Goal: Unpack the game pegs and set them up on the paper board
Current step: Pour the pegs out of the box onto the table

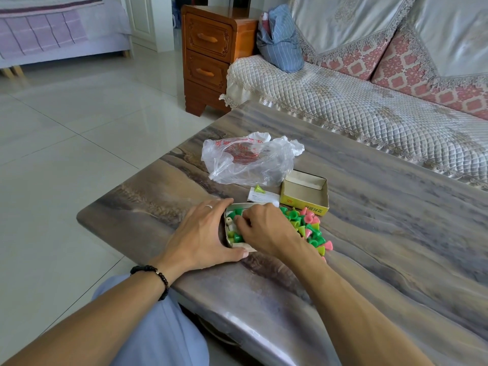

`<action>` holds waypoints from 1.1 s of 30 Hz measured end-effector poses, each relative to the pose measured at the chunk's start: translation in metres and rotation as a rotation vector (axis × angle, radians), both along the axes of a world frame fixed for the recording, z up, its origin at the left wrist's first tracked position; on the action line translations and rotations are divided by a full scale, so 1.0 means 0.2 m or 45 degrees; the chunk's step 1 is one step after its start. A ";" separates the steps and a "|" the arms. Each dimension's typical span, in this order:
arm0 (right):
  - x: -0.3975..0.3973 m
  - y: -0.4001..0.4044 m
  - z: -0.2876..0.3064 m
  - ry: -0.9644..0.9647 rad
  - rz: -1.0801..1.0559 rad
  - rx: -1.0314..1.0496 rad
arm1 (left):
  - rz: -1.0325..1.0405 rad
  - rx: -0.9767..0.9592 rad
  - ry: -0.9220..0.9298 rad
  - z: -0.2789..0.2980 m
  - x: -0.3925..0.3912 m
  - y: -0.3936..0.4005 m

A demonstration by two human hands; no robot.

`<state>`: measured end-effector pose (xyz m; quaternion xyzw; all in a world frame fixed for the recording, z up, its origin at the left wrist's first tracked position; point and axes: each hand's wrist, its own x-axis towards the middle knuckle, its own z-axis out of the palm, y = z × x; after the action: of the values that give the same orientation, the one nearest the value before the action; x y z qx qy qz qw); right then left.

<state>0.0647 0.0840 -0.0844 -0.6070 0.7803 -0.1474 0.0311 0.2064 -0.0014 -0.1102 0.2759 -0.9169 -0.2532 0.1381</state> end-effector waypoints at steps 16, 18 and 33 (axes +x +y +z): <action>-0.29 0.21 -0.01 0.321 -0.417 -0.188 | -0.017 0.010 -0.058 0.07 0.01 0.04; -0.28 0.20 0.00 0.361 -0.437 -0.247 | -0.036 0.000 -0.066 0.06 0.02 0.04; -0.07 -0.04 0.20 -0.298 0.244 0.624 | -0.049 0.011 -0.045 0.06 0.02 0.04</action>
<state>0.0508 0.0765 -0.0437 -0.6312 0.7229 -0.0197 0.2805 0.2098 0.0057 -0.0981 0.2633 -0.9232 -0.2547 0.1159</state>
